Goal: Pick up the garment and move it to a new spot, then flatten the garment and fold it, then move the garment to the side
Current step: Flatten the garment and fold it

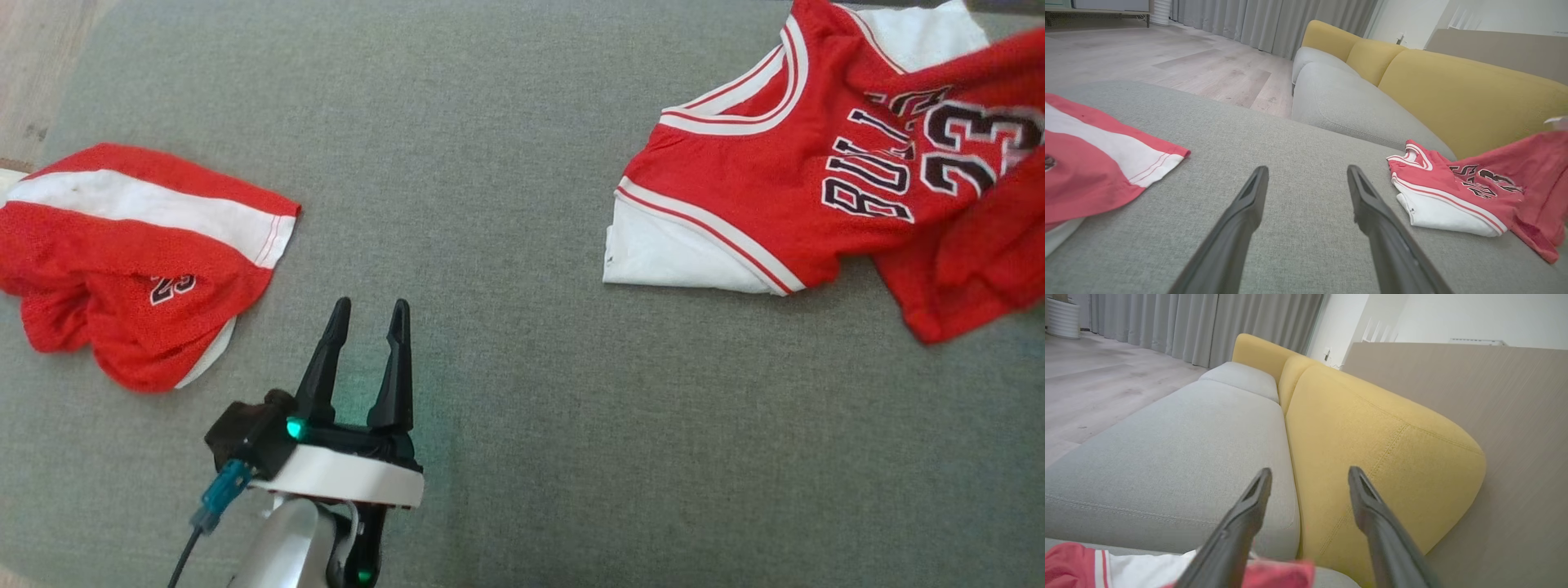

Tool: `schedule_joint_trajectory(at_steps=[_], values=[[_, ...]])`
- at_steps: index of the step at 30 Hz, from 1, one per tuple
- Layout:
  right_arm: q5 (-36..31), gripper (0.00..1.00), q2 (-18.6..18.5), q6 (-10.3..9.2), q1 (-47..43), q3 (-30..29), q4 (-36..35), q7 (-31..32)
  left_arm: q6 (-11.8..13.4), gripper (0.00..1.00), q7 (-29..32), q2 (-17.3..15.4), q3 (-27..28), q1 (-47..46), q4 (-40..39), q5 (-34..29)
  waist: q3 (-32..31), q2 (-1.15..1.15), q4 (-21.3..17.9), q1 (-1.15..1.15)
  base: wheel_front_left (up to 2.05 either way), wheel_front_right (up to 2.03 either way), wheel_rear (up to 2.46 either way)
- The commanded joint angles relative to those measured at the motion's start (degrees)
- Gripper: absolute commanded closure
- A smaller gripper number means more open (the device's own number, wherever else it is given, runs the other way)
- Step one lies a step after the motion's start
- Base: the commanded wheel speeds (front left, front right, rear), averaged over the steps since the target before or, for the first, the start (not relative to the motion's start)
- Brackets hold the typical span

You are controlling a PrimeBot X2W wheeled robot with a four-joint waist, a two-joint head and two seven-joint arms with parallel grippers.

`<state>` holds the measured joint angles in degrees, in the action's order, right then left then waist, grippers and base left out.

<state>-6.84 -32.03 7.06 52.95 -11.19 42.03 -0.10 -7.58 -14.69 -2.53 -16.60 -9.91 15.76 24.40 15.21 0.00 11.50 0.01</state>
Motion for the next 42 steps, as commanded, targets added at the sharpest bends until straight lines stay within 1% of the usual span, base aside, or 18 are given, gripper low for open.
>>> schedule_joint_trajectory(at_steps=[1, 3, 4, 7, 10, 14, 17, 19, 24, 26, 29, 31, 35, 38, 42], values=[[-0.87, 0.00, -0.33, 0.43, 2.24, 0.64, -0.93, -2.19, 0.15, 0.00, -0.30, -0.35, 1.76, -1.72, -1.36, -0.87, 0.24, 0.00, -0.11, -0.01, 0.00, 0.00, 0.00], [-1.66, 0.00, 1.34, 0.43, 2.80, 0.86, -0.63, -3.45, 0.14, 0.00, -0.30, -0.35, 1.94, -1.83, -1.35, -0.94, 0.16, 0.00, -0.58, -0.01, 0.00, 0.00, 0.00], [-1.66, 0.00, 1.34, 0.43, 2.80, 0.86, -0.63, -3.45, 0.14, 0.00, -0.30, -0.35, 1.94, -1.83, -1.35, -0.94, 0.16, 0.00, -0.58, -0.01, 0.00, 0.00, 0.00], [-1.77, 0.00, 3.89, 0.43, 2.30, 1.72, -0.51, -5.39, 0.13, 0.00, -0.30, -0.35, 1.97, -1.88, -1.25, -1.45, -0.57, 0.00, -1.41, -0.01, 0.00, 0.00, 0.00], [-0.58, 0.00, 6.56, 0.43, 0.85, 3.36, -1.19, -7.60, 0.13, 0.00, -0.30, -0.35, 2.28, -1.63, -1.41, -1.98, -1.68, 0.00, -2.57, -0.01, 0.00, 0.00, 0.00], [2.40, 0.00, 10.25, 0.43, -2.81, 5.59, -4.12, -10.37, 0.12, 0.00, -0.30, -0.35, 2.76, -0.99, -1.64, -2.65, -3.31, 0.00, -4.26, -0.01, 0.00, 0.00, 0.00], [5.19, 0.00, 12.92, 0.43, -7.15, 6.12, -7.63, -11.94, 0.12, 0.00, -0.30, -0.35, 3.17, -0.46, -1.96, -2.86, -4.53, 0.00, -5.47, -0.01, 0.00, 0.00, 0.00], [5.91, 0.00, 14.80, 0.43, -10.89, 6.35, -10.26, -12.80, 0.12, 0.00, -0.30, -0.34, 3.54, 0.02, -2.20, -2.89, -5.33, 0.00, -6.43, -0.01, 0.00, 0.00, 0.00], [8.21, 0.00, 21.63, 0.43, -20.27, 7.12, -16.26, -13.99, 0.12, 0.00, -0.30, -0.34, 3.57, 0.82, -2.44, -3.31, -6.61, 0.00, -8.23, -0.01, 0.00, 0.00, 0.00], [8.39, 0.00, 24.52, 0.43, -24.34, 7.03, -19.09, -14.39, 0.12, 0.00, -0.30, -0.34, 3.82, 1.13, -2.58, -3.21, -7.07, 0.00, -8.83, -0.01, 0.00, 0.00, 0.00], [7.75, 0.00, 27.34, 0.43, -31.20, 8.76, -22.73, -14.76, 0.11, 0.00, -0.30, -0.34, 3.70, 1.87, -2.43, -3.39, -7.79, 0.00, -9.81, -0.01, 0.00, 0.00, 0.00], [8.35, 0.00, 28.41, 0.43, -35.43, 9.44, -24.62, -14.84, 0.11, 0.00, -0.30, -0.34, 3.50, 2.20, -2.20, -3.68, -8.25, 0.00, -10.26, -0.01, 0.00, 0.00, 0.00], [9.85, 0.00, 29.08, 0.43, -42.20, 10.99, -27.84, -14.87, 0.11, 0.00, -0.30, -0.34, 3.73, 2.20, -2.13, -3.71, -8.61, 0.00, -10.78, -0.01, 0.00, 0.00, 0.00], [13.01, 0.00, 29.12, 0.43, -45.29, 12.29, -28.78, -14.88, 0.10, 0.00, -0.30, -0.34, 3.57, 2.37, -2.05, -3.94, -8.89, 0.00, -11.08, -0.01, 0.00, 0.00, 0.00], [14.12, 0.00, 29.14, 0.43, -47.33, 13.76, -28.68, -14.88, 0.10, 0.00, -0.30, -0.34, 2.83, 2.84, -1.47, -4.44, -9.27, 0.00, -11.18, -0.01, 0.00, 0.00, 0.00]])
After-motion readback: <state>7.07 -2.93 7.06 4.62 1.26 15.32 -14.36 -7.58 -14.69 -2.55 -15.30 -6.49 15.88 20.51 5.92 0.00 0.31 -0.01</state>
